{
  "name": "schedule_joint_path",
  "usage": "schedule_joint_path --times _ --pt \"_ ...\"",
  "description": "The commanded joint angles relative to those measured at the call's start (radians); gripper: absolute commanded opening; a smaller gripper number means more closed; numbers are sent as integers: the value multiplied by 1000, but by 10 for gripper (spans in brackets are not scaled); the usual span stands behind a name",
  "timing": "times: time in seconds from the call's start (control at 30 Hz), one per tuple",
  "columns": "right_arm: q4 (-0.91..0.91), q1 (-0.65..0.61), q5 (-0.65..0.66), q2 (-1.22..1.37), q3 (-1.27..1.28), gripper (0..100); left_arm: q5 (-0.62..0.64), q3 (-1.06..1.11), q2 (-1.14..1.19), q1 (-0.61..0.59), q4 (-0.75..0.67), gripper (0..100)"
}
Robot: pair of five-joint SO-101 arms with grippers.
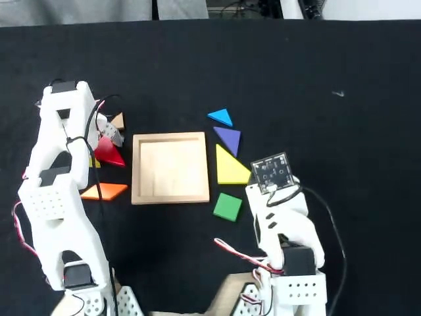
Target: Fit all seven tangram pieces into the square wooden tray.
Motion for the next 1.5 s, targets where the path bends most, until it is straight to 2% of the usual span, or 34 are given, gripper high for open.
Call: schedule_joint_path --times 0.0,0.07,0.2,0.37,0.5,0.6,0.73,0.9,0.97,1.13,1.27,1.47 --pt "5 2 9 -88 -4 15 -20 51 -147 -13 49 266" --pt "5 2 9 -88 -4 15 -54 113 -184 -12 46 266" --pt "5 2 9 -88 -4 15 -206 202 -186 -42 55 235" --pt "5 2 9 -88 -4 15 -368 205 -196 -205 57 184" --pt "11 2 9 -88 -4 15 -474 122 -235 -343 166 184" --pt "14 -9 9 -88 -4 15 -500 30 -302 -401 218 184" --pt "26 -48 9 -88 -4 15 -503 -18 -394 -341 222 190" --pt "37 -52 11 -88 -4 15 -500 25 -408 -128 212 344" --pt "37 -52 11 -88 -4 15 -497 41 -388 -73 173 338" --pt "37 -52 11 -88 -4 15 -506 24 -319 -79 103 265" --pt "35 -52 11 -88 -4 15 -603 1 -272 -88 74 265" --pt "35 -52 11 -88 -4 15 -589 1 -201 -139 8 265"
